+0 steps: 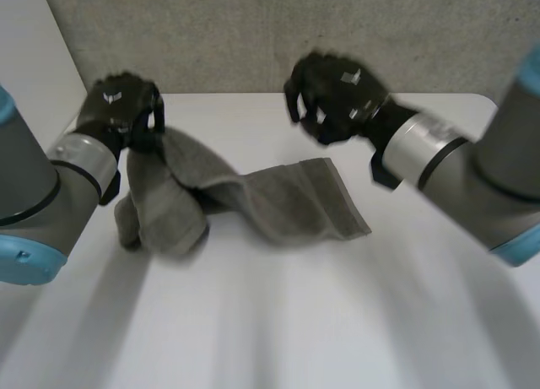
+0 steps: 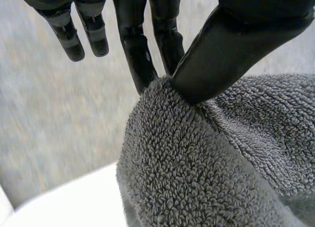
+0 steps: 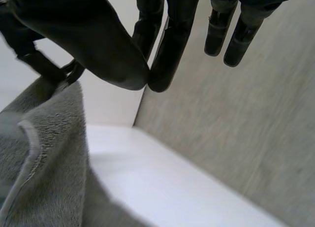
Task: Fold the towel.
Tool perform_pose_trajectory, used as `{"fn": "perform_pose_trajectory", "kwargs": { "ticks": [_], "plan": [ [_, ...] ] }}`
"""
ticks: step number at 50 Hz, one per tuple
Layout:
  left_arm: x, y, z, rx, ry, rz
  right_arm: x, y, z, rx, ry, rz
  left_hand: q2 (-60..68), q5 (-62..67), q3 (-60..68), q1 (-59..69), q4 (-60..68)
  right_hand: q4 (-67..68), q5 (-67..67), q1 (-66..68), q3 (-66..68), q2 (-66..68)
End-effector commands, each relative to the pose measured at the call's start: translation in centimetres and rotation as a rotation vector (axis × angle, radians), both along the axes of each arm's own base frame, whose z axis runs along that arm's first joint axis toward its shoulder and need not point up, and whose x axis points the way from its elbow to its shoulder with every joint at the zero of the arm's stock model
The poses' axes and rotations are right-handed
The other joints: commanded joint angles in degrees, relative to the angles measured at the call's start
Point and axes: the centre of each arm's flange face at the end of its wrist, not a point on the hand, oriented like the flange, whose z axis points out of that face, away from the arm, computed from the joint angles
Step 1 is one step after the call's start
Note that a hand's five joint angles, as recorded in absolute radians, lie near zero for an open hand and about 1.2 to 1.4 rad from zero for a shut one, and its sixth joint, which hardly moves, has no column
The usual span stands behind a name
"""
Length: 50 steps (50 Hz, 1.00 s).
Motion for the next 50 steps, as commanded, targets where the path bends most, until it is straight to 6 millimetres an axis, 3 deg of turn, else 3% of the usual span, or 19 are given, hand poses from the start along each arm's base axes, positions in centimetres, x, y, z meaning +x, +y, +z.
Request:
{"fn": "perform_pose_trajectory", "kwargs": {
  "ticks": [1, 7, 8, 9, 10, 11, 17, 24, 29, 30, 35, 39, 50],
  "plan": [
    [2.8, -3.2, -5.4, 0.139, -0.051, 0.078, 1.5, -1.4, -7.9, 0.089, 0.162, -0.001, 4.9, 4.2, -3.0, 5.5, -3.4, -4.4, -50.5, -49.6, -2.5, -50.1],
    [4.9, -4.1, -7.4, 0.222, -0.099, 0.128, 0.7, -1.9, -9.0, 0.079, 0.228, -0.062, 0.6, -0.1, -3.0, 1.2, -3.4, -4.4, -63.5, -62.6, -2.5, -63.1],
    [5.2, -4.1, -7.7, 0.238, -0.114, 0.132, 0.4, -1.9, -9.3, 0.088, 0.240, -0.078, -18.3, -19.0, -3.0, -17.6, -3.4, -4.4, -64.7, -63.8, -2.5, -64.3],
    [5.2, -4.1, -7.7, 0.238, -0.115, 0.132, 0.4, -1.9, -9.3, 0.088, 0.240, -0.078, -18.5, -19.2, -3.0, -17.8, -3.4, -4.4, -64.7, -63.8, -2.5, -64.3],
    [5.4, -4.0, -7.8, 0.249, -0.130, 0.136, 0.2, -1.7, -9.7, 0.101, 0.250, -0.083, -39.8, -40.5, -3.0, -39.1, -3.4, -4.4, -65.2, -64.3, -2.5, -64.8],
    [5.5, -3.9, -7.9, 0.259, -0.143, 0.135, 0.1, -1.6, -10.1, 0.116, 0.259, -0.083, -50.7, -51.4, -3.0, -50.0, -3.4, -4.4, -65.4, -64.4, -2.5, -65.0],
    [5.6, -2.8, -7.5, 0.280, -0.155, 0.131, -0.6, -0.5, -10.9, 0.156, 0.285, -0.080, -56.1, -56.8, -3.0, -55.5, -3.4, -4.4, -65.4, -64.4, -2.5, -65.0],
    [5.2, -0.2, -4.4, 0.217, -0.141, 0.106, -1.0, 0.6, -11.7, 0.187, 0.308, -0.074, -59.2, -59.9, -3.0, -58.5, -3.4, -4.4, -65.0, -64.1, -2.5, -64.7],
    [2.3, 3.7, -2.8, 0.176, -0.132, -0.030, -1.1, 1.1, -12.3, 0.200, 0.319, -0.072, -60.0, -60.7, -3.0, -59.4, -3.4, -4.4, -64.7, -63.8, -2.5, -64.3],
    [2.3, 3.7, -2.8, 0.176, -0.132, -0.031, -1.1, 1.1, -12.3, 0.200, 0.319, -0.072, -60.0, -60.7, -3.0, -59.4, -3.4, -4.4, -64.7, -63.8, -2.5, -64.3],
    [0.2, 6.8, -3.7, 0.191, -0.152, -0.125, -1.1, 1.2, -12.6, 0.203, 0.328, -0.088, -60.0, -60.7, -3.0, -59.4, -3.4, -4.4, -64.7, -63.8, -2.5, -64.3],
    [-0.8, 7.8, -4.4, 0.188, -0.160, -0.164, -1.1, 1.3, -12.6, 0.203, 0.330, -0.093, -59.9, -60.5, -3.0, -59.2, -3.4, -4.4, -64.7, -63.8, -2.5, -64.3],
    [-1.9, 6.4, -8.8, 0.217, -0.216, -0.157, -1.6, 1.1, -13.0, 0.217, 0.336, -0.108, -55.3, -56.0, -3.0, -54.7, -3.4, -4.4, -64.5, -63.6, -2.5, -64.1]
  ]
}}
